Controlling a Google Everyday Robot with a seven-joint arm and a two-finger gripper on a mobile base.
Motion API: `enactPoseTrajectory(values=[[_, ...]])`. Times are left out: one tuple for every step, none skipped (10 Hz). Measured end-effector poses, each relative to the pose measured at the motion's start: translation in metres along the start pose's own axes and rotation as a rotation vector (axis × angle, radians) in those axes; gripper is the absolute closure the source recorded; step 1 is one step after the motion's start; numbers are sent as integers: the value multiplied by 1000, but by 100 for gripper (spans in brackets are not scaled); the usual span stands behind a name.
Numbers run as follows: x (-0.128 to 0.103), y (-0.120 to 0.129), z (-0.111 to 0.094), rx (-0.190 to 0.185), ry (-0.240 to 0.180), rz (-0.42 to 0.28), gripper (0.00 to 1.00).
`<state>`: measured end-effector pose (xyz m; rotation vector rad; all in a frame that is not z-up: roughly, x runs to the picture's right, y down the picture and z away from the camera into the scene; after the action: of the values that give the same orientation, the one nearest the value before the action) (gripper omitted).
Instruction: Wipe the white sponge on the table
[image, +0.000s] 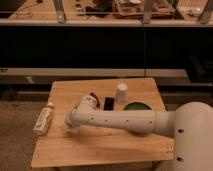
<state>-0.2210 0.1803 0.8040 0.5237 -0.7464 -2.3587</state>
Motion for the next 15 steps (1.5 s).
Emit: enactPoseTrajectory(values=[[3,1,4,3,-1,-2,57],[5,1,11,10,-2,1,57],[8,2,17,18,-1,7,57],[13,6,23,27,4,20,57],[18,10,25,28,10,24,57],[26,14,25,28,17,24,57],[34,18,25,24,23,17,57],[41,21,27,23,23,9,57],[45,23,30,25,19,5,57],[48,24,36,30,9,0,57],[50,25,41,34,2,-3,57],[52,26,45,36,-4,-5,57],[55,28,49,37,-8,-5,57],[61,36,52,32,-12,-1,57],[62,41,53,30,-15,2,57]])
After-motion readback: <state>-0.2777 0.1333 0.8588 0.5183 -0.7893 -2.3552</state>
